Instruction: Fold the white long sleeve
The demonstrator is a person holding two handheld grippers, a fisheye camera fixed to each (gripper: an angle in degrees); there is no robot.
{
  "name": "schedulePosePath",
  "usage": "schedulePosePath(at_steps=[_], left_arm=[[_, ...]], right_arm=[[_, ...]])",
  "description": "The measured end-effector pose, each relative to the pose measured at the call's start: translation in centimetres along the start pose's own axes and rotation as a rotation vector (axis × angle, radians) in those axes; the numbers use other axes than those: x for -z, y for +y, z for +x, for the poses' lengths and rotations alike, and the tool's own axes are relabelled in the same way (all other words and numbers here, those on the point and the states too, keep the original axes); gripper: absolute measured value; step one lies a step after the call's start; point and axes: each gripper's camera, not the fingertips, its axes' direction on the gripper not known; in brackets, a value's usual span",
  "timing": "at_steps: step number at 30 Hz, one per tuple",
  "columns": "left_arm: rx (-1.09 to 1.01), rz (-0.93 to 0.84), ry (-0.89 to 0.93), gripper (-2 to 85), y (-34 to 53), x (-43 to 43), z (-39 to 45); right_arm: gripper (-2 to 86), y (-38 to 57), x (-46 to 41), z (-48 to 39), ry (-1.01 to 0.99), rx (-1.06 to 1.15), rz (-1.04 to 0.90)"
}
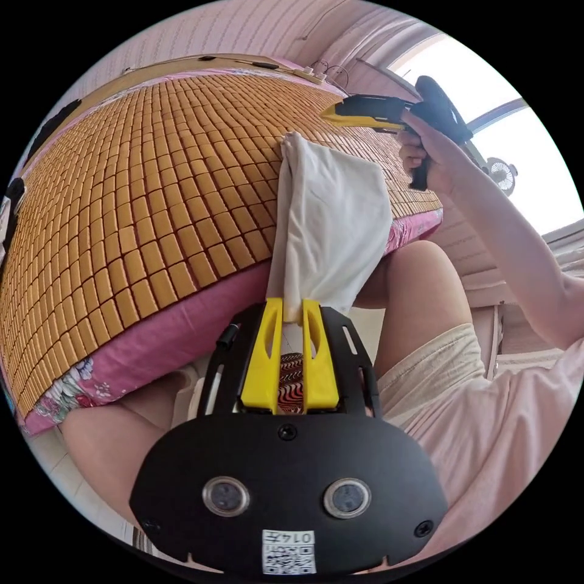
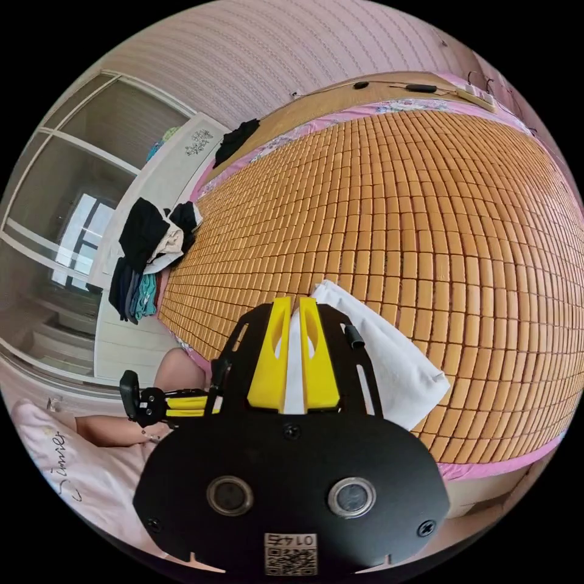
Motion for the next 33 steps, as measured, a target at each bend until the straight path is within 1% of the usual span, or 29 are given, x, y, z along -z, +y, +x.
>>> schedulePosePath(at_steps=[2, 3, 5, 7, 9, 11, 13, 15, 16, 18, 19, 20, 21, 23, 25, 28, 33], left_arm=[[0.036, 0.002, -0.026, 5.5, -0.1, 0.4, -1.0], [0.042, 0.008, -0.027, 5.4, -0.1, 0.7, -1.5], [0.032, 0.042, -0.036, 5.6, -0.4, 1.4, -1.7], [-0.013, 0.077, -0.03, 6.2, -1.0, 1.7, -1.2], [-0.087, 0.103, -0.015, 9.0, -2.3, 1.2, 0.0], [-0.116, 0.074, -0.019, 10.3, -3.4, -0.1, 0.8], [-0.127, 0.008, -0.034, 10.4, -4.3, -2.0, 1.2], [-0.127, 0.029, -0.096, 8.5, -4.5, -2.3, 1.7], [-0.136, 0.033, -0.113, 7.7, -4.5, -2.2, 1.8], [-0.181, 0.038, -0.137, 3.8, -4.6, -2.2, 2.0], [-0.201, 0.028, -0.098, 2.5, -4.7, -2.2, 1.9], [-0.178, 0.009, -0.051, 0.9, -4.9, -2.0, 1.7], [-0.183, 0.021, -0.05, 0.1, -5.0, -1.5, 1.9], [-0.245, 0.058, -0.064, -0.4, -4.7, -0.1, 3.1], [-0.31, 0.089, -0.057, -0.6, -4.4, 1.6, 4.6], [-0.409, 0.14, -0.055, -0.8, -3.9, 4.9, 7.5], [-0.617, 0.212, -0.023, -0.9, -5.0, 10.5, 14.0]], right_arm=[[5.5, -1.1, -0.4, -0.7, 0.133, 0.091, -0.08], [6.7, -1.4, -0.6, -0.9, 0.165, 0.115, -0.098], [11.3, -2.3, -2.0, -2.1, 0.237, 0.23, -0.177], [13.4, -3.0, -3.4, -2.9, 0.277, 0.291, -0.232], [14.3, -3.5, -5.0, -3.4, 0.296, 0.322, -0.286], [13.9, -4.0, -6.6, -4.1, 0.315, 0.338, -0.342], [12.7, -4.0, -6.4, -4.8, 0.296, 0.364, -0.331], [10.0, -4.1, -6.1, -4.8, 0.26, 0.324, -0.344], [6.7, -3.9, -5.6, -4.8, 0.247, 0.312, -0.341], [4.3, -3.2, -4.3, -4.7, 0.218, 0.299, -0.302], [3.7, -2.4, -2.9, -4.6, 0.194, 0.298, -0.254], [3.3, -1.3, -1.0, -4.6, 0.162, 0.296, -0.188], [3.2, -0.7, 0.0, -4.6, 0.144, 0.295, -0.153], [2.8, 2.4, 4.5, -4.4, 0.092, 0.285, -0.018], [2.7, 5.1, 7.9, -4.2, 0.068, 0.276, 0.07], [2.6, 10.2, 13.4, -3.9, 0.062, 0.247, 0.209], [2.5, 18.8, 21.1, -2.5, 0.086, 0.132, 0.412]])
